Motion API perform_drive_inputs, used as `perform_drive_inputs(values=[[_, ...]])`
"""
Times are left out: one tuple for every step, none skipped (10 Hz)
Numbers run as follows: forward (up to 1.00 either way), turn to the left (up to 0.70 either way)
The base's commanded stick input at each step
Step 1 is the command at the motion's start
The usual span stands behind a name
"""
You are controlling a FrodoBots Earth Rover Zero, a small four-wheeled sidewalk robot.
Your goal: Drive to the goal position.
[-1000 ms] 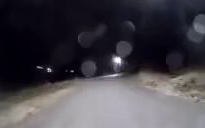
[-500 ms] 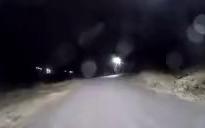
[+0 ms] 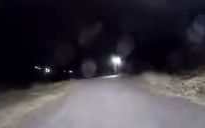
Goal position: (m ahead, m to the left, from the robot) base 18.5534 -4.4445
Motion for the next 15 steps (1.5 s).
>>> perform_drive_inputs(values=[[1.0, 0.0], [1.0, 0.0], [1.0, 0.0], [1.0, 0.0], [1.0, 0.0], [1.0, 0.0], [1.0, 0.0], [1.0, 0.0], [1.0, 0.0], [1.0, 0.0], [1.0, 0.0], [1.0, 0.0], [1.0, 0.0], [1.0, 0.0], [1.0, 0.0]])
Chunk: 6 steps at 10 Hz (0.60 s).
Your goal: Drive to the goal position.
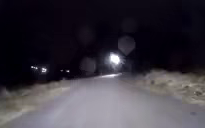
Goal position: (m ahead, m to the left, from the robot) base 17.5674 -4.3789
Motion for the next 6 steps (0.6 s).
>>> perform_drive_inputs(values=[[1.0, 0.0], [1.0, 0.0], [1.0, 0.0], [1.0, 0.0], [1.0, 0.0], [1.0, 0.0]])
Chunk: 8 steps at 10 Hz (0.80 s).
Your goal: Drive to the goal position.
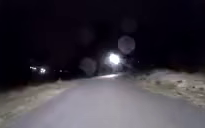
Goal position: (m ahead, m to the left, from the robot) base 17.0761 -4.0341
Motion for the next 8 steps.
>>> perform_drive_inputs(values=[[1.0, 0.0], [1.0, 0.0], [1.0, 0.0], [1.0, 0.0], [1.0, 0.0], [1.0, 0.0], [1.0, 0.0], [1.0, 0.0]])
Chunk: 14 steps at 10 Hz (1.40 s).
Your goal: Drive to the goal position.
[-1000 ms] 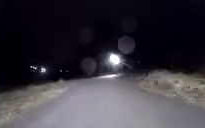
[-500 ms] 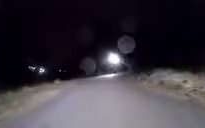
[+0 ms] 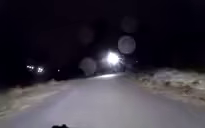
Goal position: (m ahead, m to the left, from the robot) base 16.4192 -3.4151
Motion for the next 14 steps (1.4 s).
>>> perform_drive_inputs(values=[[1.0, 0.0], [1.0, 0.0], [1.0, 0.36], [1.0, 0.4], [1.0, 0.4], [1.0, 0.4], [1.0, 0.4], [1.0, 0.37], [1.0, 0.01], [1.0, 0.0], [1.0, 0.0], [1.0, 0.0], [1.0, 0.0], [1.0, 0.0]])
